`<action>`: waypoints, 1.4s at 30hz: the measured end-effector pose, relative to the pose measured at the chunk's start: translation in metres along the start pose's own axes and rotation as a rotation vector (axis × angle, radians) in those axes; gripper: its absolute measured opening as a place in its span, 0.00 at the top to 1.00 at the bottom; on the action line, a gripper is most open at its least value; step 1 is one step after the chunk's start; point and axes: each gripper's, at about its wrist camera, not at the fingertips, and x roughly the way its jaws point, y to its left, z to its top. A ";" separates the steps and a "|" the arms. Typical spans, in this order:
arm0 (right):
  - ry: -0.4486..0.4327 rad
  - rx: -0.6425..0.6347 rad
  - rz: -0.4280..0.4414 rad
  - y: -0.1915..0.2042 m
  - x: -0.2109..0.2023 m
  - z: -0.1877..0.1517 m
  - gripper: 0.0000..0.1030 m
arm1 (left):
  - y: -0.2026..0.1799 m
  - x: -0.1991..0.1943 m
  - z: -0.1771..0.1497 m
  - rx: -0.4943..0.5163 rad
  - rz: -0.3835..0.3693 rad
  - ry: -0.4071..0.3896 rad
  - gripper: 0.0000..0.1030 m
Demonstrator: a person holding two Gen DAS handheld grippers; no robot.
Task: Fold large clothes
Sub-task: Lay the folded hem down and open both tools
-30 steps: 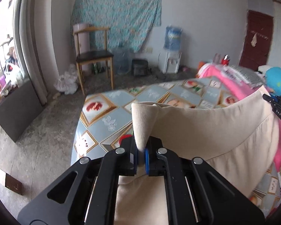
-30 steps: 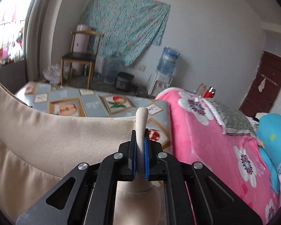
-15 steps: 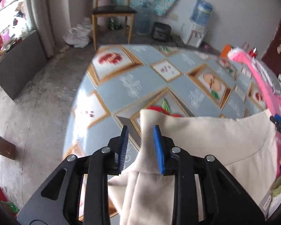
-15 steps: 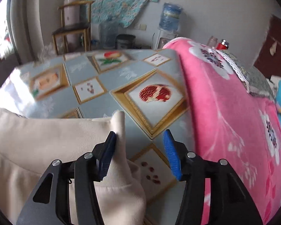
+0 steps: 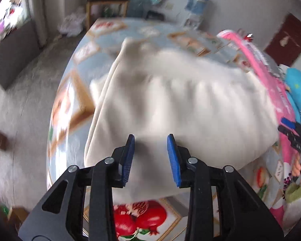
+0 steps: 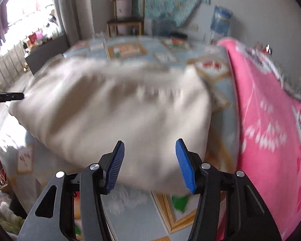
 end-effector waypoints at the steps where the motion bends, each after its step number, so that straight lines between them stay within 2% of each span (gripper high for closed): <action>1: 0.033 0.026 0.000 -0.007 0.012 -0.010 0.49 | 0.004 0.004 -0.006 0.001 -0.011 -0.015 0.68; 2: 0.016 0.057 0.031 -0.013 0.014 -0.017 0.49 | 0.006 0.003 -0.008 0.015 -0.010 -0.041 0.68; 4: 0.019 0.133 0.067 -0.026 0.010 -0.017 0.49 | 0.004 0.001 -0.006 0.047 0.045 -0.039 0.68; 8: -0.010 0.119 0.015 -0.013 -0.016 -0.006 0.49 | -0.004 -0.022 -0.003 0.071 0.099 -0.083 0.70; 12: -0.138 0.061 0.140 0.035 -0.039 0.019 0.49 | -0.036 -0.037 0.004 0.119 0.000 -0.142 0.69; 14: -0.152 0.016 0.195 0.064 -0.034 0.030 0.49 | -0.061 -0.022 0.003 0.155 -0.067 -0.116 0.68; 17: -0.125 -0.075 0.230 0.114 -0.008 0.036 0.49 | -0.094 0.004 -0.013 0.221 -0.086 -0.065 0.68; 19: -0.055 -0.109 0.221 0.135 0.017 0.031 0.49 | -0.101 0.024 -0.023 0.256 -0.018 -0.060 0.68; 21: -0.008 -0.123 0.193 0.144 0.037 0.024 0.48 | -0.103 0.028 -0.031 0.299 0.025 -0.092 0.68; 24: 0.002 -0.061 0.248 0.129 0.030 0.031 0.48 | -0.103 0.020 -0.030 0.287 0.011 -0.095 0.68; 27: -0.093 -0.052 0.218 0.118 0.012 0.057 0.48 | -0.104 0.009 -0.016 0.305 -0.015 -0.139 0.68; 30: -0.122 -0.014 0.192 0.106 0.020 0.085 0.48 | -0.111 0.015 0.013 0.314 0.029 -0.154 0.68; 32: -0.088 -0.004 0.192 0.107 0.038 0.088 0.48 | -0.107 0.031 0.027 0.281 0.030 -0.128 0.68; 34: 0.016 -0.028 0.166 0.112 0.075 0.084 0.48 | -0.095 0.062 0.030 0.227 0.073 -0.035 0.68; 35: 0.022 -0.038 0.158 0.113 0.083 0.085 0.48 | -0.091 0.059 0.029 0.206 0.046 -0.080 0.67; 37: 0.035 -0.035 0.181 0.108 0.078 0.090 0.48 | -0.084 0.054 0.032 0.175 0.011 -0.064 0.67; 39: -0.005 0.012 0.198 0.093 0.065 0.101 0.48 | -0.079 0.042 0.040 0.154 -0.015 -0.105 0.67; 42: -0.070 0.058 0.132 0.065 0.058 0.121 0.48 | -0.068 0.029 0.065 0.141 0.024 -0.172 0.67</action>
